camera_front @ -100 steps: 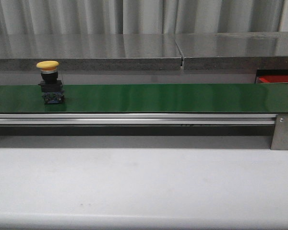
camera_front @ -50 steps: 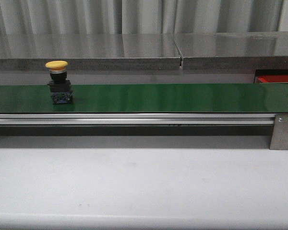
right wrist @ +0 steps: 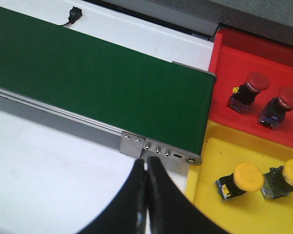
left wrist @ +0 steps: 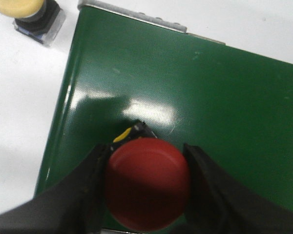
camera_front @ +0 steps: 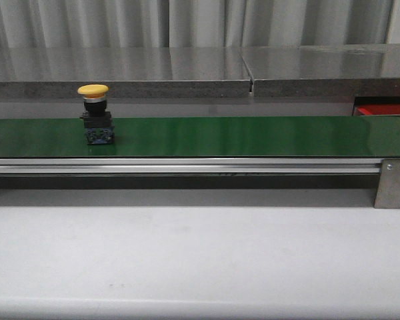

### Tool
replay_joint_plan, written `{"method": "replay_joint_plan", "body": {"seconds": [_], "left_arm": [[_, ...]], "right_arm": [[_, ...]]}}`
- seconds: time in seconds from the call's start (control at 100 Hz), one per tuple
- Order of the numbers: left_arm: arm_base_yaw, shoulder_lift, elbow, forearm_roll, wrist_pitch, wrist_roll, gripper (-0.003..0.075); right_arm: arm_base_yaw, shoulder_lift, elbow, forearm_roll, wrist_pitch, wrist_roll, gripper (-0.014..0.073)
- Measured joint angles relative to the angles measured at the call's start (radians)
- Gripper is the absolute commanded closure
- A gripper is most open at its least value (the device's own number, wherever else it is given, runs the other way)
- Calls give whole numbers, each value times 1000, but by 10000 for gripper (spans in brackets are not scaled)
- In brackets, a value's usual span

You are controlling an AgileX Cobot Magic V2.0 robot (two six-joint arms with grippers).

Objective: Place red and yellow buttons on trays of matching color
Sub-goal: 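Set the red button on the belt and open the left gripper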

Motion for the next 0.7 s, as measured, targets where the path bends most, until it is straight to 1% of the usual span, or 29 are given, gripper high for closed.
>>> {"method": "replay_joint_plan", "body": {"seconds": [0.05,0.07,0.1,0.11,0.12,0.15,0.17,0.2,0.22,0.27,0.31,0.43,0.57,0.7], "left_arm": [[-1,0,0,-10,0,14,510],[-1,0,0,-14,0,18,438],[-1,0,0,-18,0,20,380],[-1,0,0,-21,0,23,341],[-1,0,0,-23,0,25,321],[-1,0,0,-25,0,30,225],[-1,0,0,-27,0,31,190],[-1,2,0,-27,0,34,112],[-1,2,0,-27,0,37,75],[-1,2,0,-28,-1,37,17],[-1,2,0,-34,-1,38,17],[-1,2,0,-55,-2,51,67],[-11,-28,0,-70,-11,74,71],[-46,-95,0,-75,-25,94,71]], "right_arm": [[0,0,0,0,0,0,712],[0,0,0,0,0,0,712],[0,0,0,0,0,0,712],[0,0,0,0,0,0,712],[0,0,0,0,0,0,712],[0,0,0,0,0,0,712],[0,0,0,0,0,0,712],[0,0,0,0,0,0,712],[0,0,0,0,0,0,712],[0,0,0,0,0,0,712],[0,0,0,0,0,0,712],[0,0,0,0,0,0,712],[0,0,0,0,0,0,712],[0,0,0,0,0,0,712]]}}
